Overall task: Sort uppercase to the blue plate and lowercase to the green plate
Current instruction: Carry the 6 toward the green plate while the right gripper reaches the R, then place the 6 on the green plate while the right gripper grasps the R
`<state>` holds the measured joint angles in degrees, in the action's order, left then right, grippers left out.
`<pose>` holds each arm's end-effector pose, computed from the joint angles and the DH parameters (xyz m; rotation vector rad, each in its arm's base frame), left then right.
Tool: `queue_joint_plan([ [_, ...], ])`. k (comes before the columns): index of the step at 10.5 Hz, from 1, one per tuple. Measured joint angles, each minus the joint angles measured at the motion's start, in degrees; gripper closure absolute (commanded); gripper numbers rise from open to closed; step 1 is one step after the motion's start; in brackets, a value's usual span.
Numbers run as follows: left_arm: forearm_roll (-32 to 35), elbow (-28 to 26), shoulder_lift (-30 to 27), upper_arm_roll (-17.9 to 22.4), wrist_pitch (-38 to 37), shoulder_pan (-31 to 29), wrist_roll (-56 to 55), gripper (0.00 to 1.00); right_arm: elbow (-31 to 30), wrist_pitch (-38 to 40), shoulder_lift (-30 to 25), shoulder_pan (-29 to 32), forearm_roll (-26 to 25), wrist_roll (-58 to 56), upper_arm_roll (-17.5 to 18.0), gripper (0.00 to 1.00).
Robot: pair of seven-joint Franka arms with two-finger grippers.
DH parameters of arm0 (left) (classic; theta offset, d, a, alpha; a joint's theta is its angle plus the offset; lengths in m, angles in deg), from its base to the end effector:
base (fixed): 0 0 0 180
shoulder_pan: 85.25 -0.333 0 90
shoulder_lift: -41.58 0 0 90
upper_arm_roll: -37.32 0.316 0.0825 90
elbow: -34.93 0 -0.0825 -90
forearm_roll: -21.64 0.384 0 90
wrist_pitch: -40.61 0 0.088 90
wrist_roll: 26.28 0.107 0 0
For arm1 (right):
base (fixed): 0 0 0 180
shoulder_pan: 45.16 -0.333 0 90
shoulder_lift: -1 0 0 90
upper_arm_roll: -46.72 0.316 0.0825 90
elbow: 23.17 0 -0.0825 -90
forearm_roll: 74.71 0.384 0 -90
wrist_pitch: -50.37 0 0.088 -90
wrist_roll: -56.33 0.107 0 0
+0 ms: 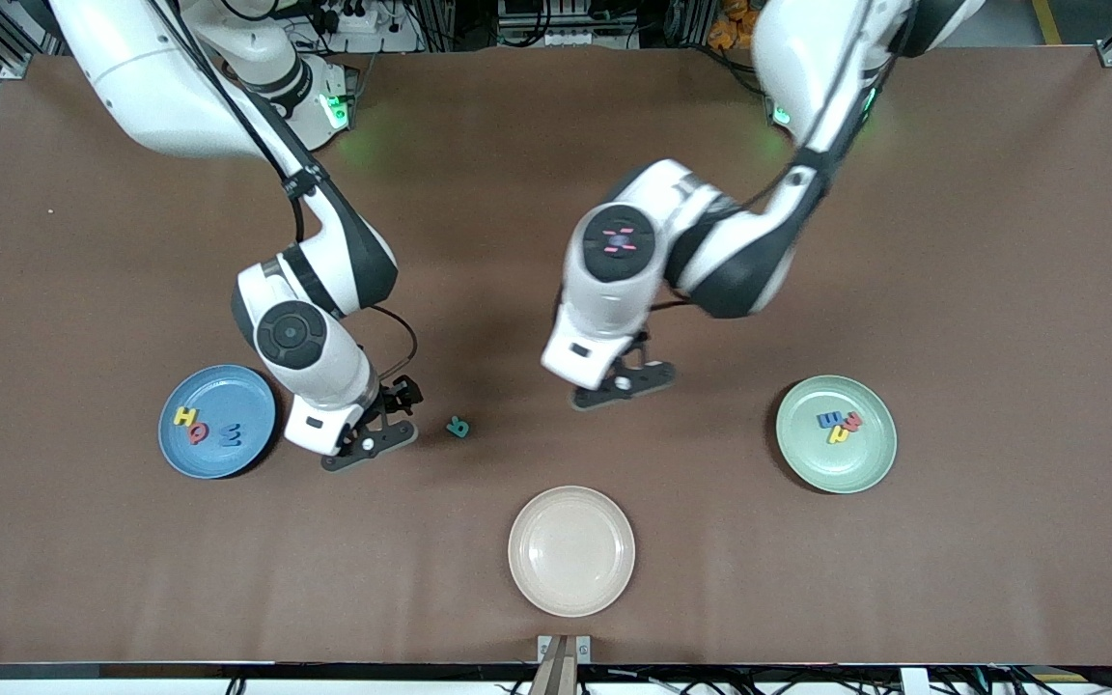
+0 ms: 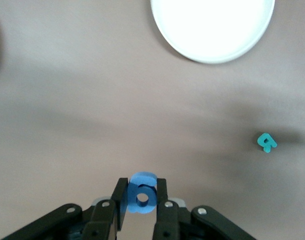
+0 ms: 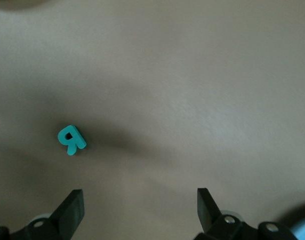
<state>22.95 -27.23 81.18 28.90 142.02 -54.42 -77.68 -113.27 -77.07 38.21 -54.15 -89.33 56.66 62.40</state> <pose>0.5983 -0.4434 0.4223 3.0678 0.3713 -0.0775 0.6523 0.2601 0.2739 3.0025 0.8015 0.0618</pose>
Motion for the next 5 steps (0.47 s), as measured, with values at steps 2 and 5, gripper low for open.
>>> queue_joint_plan([
  [2,-0.80,-0.45,-4.45,0.04,-8.41,-6.41,13.12,1.00,0.54,-4.40,2.86,0.10,0.01,-7.57,-0.15,0.00],
  [5,-0.68,-3.92,-6.65,0.10,-12.48,-14.46,28.09,1.00,1.77,-6.91,6.28,-2.03,-0.03,-10.67,-0.13,0.00],
])
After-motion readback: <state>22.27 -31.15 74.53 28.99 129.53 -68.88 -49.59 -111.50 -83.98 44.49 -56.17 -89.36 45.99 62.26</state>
